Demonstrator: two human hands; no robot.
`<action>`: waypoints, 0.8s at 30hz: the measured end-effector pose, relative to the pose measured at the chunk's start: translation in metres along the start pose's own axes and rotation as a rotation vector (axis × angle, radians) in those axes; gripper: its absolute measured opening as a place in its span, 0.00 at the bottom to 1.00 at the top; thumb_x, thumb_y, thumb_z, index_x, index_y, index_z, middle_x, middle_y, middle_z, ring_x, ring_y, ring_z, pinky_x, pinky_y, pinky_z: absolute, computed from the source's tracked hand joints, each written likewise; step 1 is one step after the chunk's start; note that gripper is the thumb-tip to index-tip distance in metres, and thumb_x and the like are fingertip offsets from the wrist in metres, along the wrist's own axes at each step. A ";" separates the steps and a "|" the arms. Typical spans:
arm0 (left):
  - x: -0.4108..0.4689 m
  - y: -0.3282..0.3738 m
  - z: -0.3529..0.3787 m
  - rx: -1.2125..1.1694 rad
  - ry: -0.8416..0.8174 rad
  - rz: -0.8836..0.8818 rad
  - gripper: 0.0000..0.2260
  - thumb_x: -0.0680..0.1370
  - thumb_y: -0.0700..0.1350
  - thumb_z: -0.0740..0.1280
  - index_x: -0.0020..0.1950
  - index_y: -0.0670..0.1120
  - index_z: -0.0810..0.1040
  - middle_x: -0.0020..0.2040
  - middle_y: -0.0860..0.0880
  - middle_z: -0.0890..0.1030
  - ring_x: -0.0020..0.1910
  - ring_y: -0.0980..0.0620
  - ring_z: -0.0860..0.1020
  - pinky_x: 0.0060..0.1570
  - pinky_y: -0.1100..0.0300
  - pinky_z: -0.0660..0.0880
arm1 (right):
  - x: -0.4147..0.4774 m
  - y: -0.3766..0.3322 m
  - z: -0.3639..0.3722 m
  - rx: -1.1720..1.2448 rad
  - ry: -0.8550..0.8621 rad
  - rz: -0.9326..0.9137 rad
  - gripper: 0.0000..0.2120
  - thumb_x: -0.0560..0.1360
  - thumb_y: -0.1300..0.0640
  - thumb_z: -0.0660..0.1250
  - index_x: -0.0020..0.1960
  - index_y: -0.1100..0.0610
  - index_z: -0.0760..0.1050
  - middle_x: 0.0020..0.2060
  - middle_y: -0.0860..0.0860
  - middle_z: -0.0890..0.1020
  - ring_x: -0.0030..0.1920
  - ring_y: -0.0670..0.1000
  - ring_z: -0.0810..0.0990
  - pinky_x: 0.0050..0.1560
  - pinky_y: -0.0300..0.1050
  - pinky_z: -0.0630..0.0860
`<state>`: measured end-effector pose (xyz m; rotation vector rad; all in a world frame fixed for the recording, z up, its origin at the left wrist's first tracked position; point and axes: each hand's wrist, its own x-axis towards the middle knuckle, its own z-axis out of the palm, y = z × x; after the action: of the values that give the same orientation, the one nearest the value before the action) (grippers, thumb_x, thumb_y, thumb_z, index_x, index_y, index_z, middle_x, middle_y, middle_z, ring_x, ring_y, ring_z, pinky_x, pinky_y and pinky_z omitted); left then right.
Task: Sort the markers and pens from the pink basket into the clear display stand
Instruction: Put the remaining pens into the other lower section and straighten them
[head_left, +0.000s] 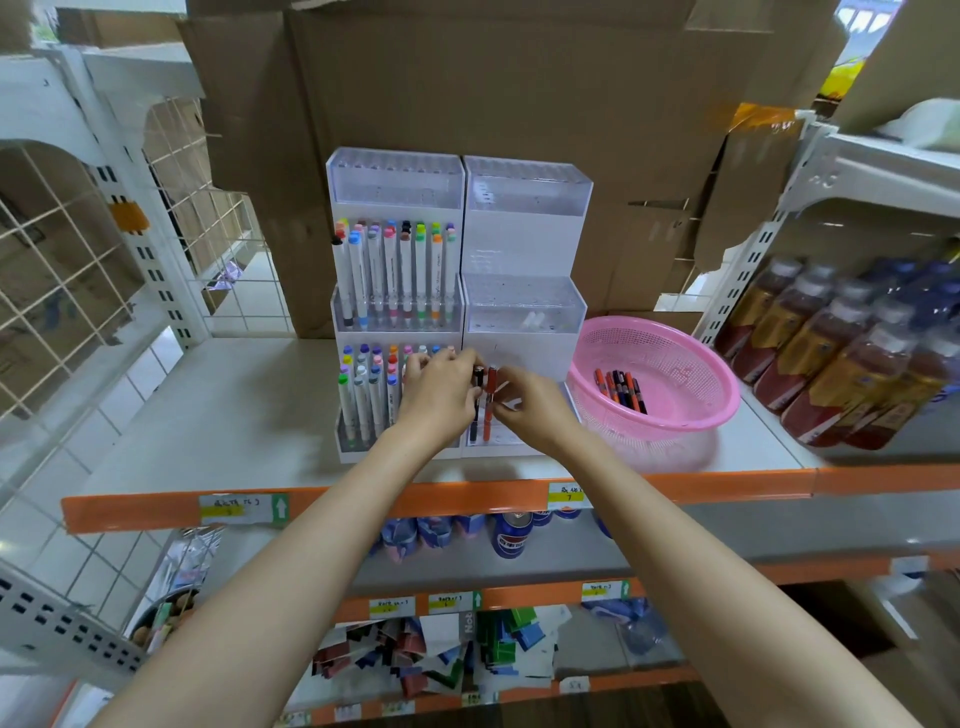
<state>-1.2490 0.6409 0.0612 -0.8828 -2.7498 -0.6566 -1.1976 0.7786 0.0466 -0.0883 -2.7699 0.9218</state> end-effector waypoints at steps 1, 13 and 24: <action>0.001 -0.001 0.000 0.001 -0.013 0.000 0.10 0.77 0.46 0.65 0.59 0.50 0.72 0.57 0.47 0.76 0.59 0.44 0.70 0.61 0.52 0.58 | 0.000 0.000 0.000 -0.002 0.002 -0.001 0.09 0.72 0.64 0.66 0.51 0.59 0.77 0.46 0.54 0.83 0.48 0.53 0.82 0.50 0.55 0.78; -0.001 0.009 -0.013 0.106 0.012 0.109 0.16 0.78 0.50 0.63 0.64 0.48 0.70 0.60 0.50 0.77 0.63 0.49 0.71 0.61 0.49 0.61 | -0.015 0.002 -0.018 -0.123 -0.012 -0.005 0.25 0.75 0.56 0.68 0.70 0.54 0.67 0.64 0.55 0.77 0.62 0.55 0.76 0.58 0.47 0.71; 0.016 0.078 0.012 0.112 0.089 0.332 0.16 0.78 0.52 0.62 0.63 0.46 0.71 0.61 0.47 0.76 0.62 0.47 0.71 0.59 0.53 0.65 | -0.028 0.040 -0.075 -0.223 0.100 -0.049 0.23 0.76 0.60 0.63 0.71 0.53 0.68 0.64 0.53 0.77 0.63 0.56 0.75 0.59 0.54 0.74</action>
<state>-1.2167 0.7114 0.0833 -1.2136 -2.4521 -0.4632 -1.1538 0.8507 0.0760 -0.0983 -2.7572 0.5779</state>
